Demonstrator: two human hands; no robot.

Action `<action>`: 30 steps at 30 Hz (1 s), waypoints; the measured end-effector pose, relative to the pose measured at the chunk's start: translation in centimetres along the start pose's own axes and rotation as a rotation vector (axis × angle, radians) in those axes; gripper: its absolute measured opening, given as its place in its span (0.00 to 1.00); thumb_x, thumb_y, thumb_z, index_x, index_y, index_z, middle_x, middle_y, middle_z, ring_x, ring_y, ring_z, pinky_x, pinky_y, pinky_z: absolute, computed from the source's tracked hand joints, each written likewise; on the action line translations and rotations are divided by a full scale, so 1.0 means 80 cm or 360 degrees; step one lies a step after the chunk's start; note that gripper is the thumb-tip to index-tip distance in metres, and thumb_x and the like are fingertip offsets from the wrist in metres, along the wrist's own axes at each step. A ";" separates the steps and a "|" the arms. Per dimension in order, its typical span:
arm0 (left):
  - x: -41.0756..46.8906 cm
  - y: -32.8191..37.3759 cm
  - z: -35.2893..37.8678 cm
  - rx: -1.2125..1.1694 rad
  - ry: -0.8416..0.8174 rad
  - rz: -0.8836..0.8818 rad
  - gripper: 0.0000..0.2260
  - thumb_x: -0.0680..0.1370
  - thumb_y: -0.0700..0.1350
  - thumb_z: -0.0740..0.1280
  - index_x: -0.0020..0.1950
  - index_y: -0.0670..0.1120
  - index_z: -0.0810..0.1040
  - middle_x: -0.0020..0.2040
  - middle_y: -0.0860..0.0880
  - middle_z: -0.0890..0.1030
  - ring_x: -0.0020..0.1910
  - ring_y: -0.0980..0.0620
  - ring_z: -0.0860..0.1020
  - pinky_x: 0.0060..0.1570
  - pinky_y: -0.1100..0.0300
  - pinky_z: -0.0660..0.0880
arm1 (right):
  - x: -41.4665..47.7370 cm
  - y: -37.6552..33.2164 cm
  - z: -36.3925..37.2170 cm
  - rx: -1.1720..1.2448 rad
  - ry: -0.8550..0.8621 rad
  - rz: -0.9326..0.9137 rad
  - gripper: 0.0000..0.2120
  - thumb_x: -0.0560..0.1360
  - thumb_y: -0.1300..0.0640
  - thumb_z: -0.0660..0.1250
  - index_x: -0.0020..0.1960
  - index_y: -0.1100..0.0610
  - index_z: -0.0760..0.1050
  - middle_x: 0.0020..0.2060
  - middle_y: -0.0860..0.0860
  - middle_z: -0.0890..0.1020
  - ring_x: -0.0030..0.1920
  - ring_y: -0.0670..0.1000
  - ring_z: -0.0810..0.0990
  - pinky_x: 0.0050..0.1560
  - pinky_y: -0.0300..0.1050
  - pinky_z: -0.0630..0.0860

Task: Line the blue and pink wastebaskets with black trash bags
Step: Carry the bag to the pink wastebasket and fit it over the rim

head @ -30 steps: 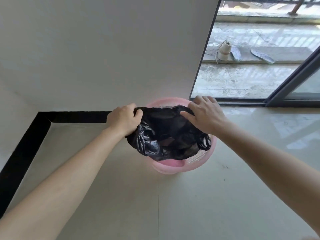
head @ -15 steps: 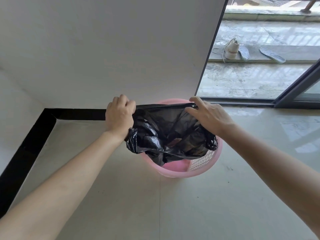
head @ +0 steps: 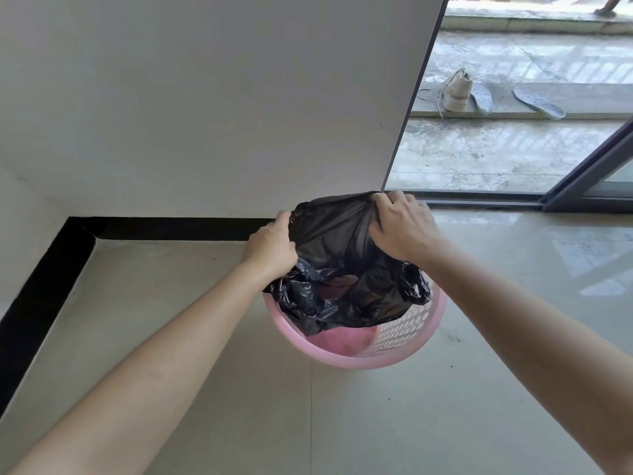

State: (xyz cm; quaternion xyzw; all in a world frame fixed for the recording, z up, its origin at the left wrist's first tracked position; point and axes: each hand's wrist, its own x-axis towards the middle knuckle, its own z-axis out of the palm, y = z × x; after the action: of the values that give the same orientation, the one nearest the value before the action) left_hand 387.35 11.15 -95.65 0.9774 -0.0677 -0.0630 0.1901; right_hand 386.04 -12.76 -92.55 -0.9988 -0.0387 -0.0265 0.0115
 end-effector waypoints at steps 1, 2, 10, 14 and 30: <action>0.002 -0.002 0.001 -0.0033 -0.0004 -0.0024 0.21 0.77 0.41 0.62 0.69 0.48 0.64 0.52 0.41 0.80 0.51 0.37 0.78 0.43 0.53 0.69 | 0.003 0.001 -0.001 0.0090 -0.0051 0.0051 0.24 0.76 0.48 0.59 0.70 0.55 0.65 0.58 0.58 0.75 0.57 0.62 0.76 0.53 0.55 0.73; 0.004 -0.003 0.000 -0.0072 -0.0001 -0.0056 0.21 0.76 0.40 0.62 0.68 0.49 0.65 0.51 0.42 0.80 0.50 0.37 0.77 0.43 0.54 0.69 | 0.007 0.001 -0.001 0.0158 -0.0097 0.0093 0.25 0.75 0.47 0.60 0.71 0.53 0.64 0.58 0.58 0.75 0.57 0.62 0.76 0.51 0.54 0.73; 0.015 -0.006 -0.004 -0.0144 0.0023 -0.0306 0.03 0.74 0.44 0.65 0.46 0.48 0.76 0.42 0.48 0.78 0.42 0.41 0.74 0.39 0.56 0.67 | 0.028 0.011 0.009 0.0160 -0.0216 0.0295 0.27 0.70 0.43 0.65 0.66 0.50 0.65 0.47 0.51 0.81 0.49 0.56 0.79 0.40 0.47 0.67; 0.024 -0.017 -0.007 -0.0211 -0.0001 -0.0376 0.07 0.74 0.48 0.67 0.37 0.48 0.74 0.36 0.50 0.76 0.41 0.41 0.75 0.38 0.57 0.68 | 0.028 0.020 0.009 0.0234 -0.0275 0.0367 0.26 0.70 0.37 0.66 0.63 0.47 0.70 0.51 0.49 0.81 0.54 0.55 0.79 0.42 0.47 0.69; 0.005 -0.006 -0.018 -0.0872 -0.0428 -0.0729 0.08 0.64 0.46 0.68 0.30 0.43 0.74 0.29 0.46 0.76 0.28 0.46 0.75 0.31 0.61 0.71 | 0.007 0.060 0.025 0.0991 -0.0892 0.0763 0.35 0.54 0.28 0.74 0.46 0.56 0.80 0.43 0.52 0.82 0.44 0.54 0.81 0.40 0.46 0.77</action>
State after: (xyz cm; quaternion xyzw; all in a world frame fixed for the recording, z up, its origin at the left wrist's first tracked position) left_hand 388.01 12.01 -94.54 0.8631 0.1476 -0.2475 0.4149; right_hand 387.11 -17.47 -94.62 -0.8973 0.1849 0.2601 0.3050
